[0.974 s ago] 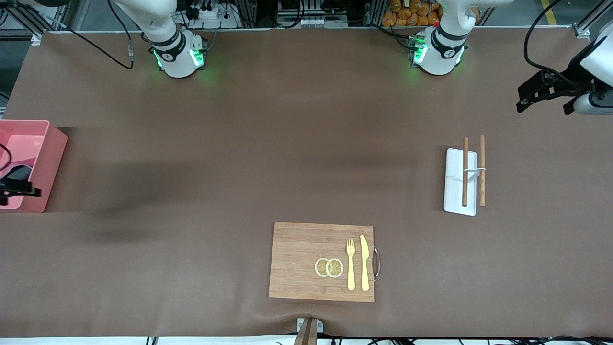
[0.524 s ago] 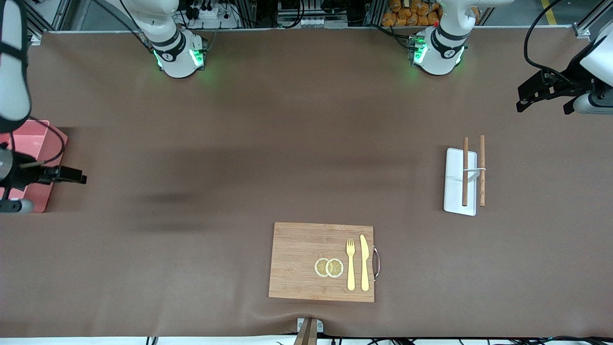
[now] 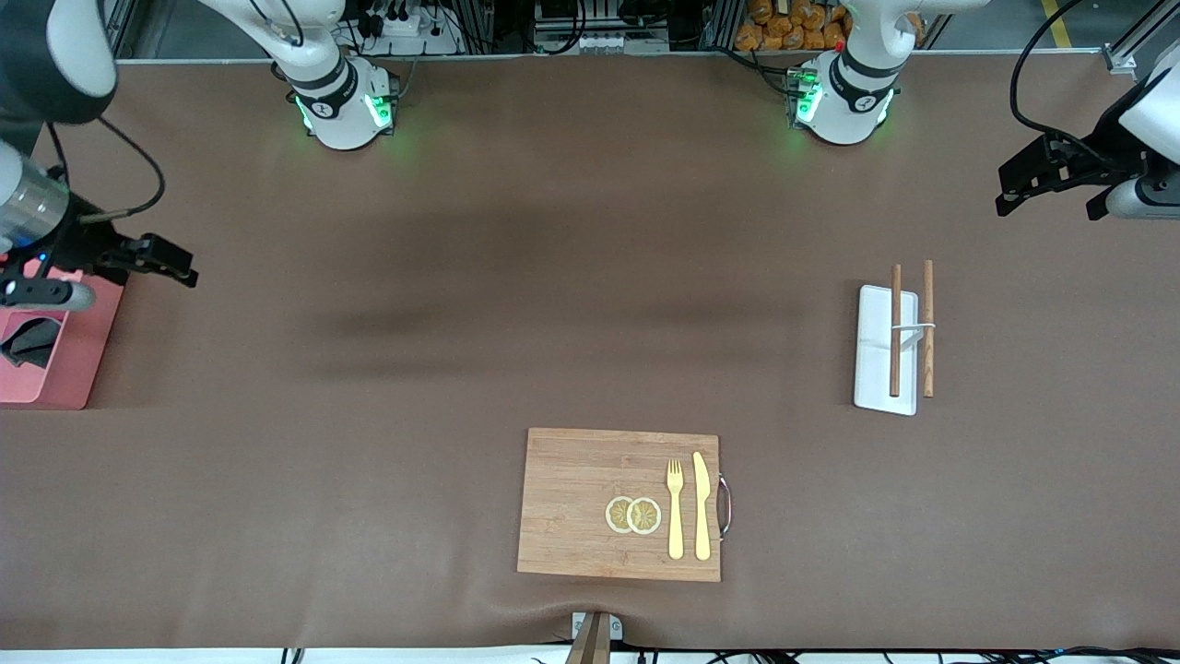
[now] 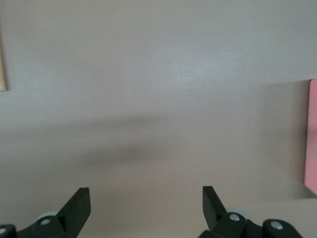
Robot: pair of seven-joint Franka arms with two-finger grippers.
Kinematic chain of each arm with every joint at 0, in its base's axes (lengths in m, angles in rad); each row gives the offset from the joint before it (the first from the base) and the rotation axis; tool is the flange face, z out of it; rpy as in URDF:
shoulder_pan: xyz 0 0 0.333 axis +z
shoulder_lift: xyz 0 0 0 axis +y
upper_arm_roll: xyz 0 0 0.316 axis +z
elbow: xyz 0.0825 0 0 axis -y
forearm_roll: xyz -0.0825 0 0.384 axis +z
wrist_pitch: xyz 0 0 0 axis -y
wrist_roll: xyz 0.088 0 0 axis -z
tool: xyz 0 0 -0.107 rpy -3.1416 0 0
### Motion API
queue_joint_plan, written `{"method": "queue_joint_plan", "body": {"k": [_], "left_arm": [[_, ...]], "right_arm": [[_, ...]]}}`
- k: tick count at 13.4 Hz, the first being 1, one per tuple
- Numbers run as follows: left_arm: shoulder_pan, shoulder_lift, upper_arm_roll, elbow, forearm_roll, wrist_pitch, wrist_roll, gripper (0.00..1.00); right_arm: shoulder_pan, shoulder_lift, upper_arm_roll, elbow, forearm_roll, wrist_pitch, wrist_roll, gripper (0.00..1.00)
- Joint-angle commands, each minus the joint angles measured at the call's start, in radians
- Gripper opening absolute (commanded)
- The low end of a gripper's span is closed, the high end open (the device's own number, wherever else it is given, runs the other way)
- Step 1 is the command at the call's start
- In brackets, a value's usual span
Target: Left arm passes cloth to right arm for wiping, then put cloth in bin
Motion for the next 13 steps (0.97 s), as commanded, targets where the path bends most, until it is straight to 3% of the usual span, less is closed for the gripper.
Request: {"method": "queue_joint_plan", "body": {"k": [1,13], "left_arm": [[0.002,-0.008,-0.001,0.001,0.008,0.004,0.012,1.00],[0.002,-0.008,-0.003,0.003,0.015,0.004,0.004,1.00]], "right_arm": [[0.050,0.002,-0.009,0.052,0.008,-0.014,0.076,1.00],[0.007,0.069,-0.017,0.155,-0.008,-0.021,0.060,1.00]]}}
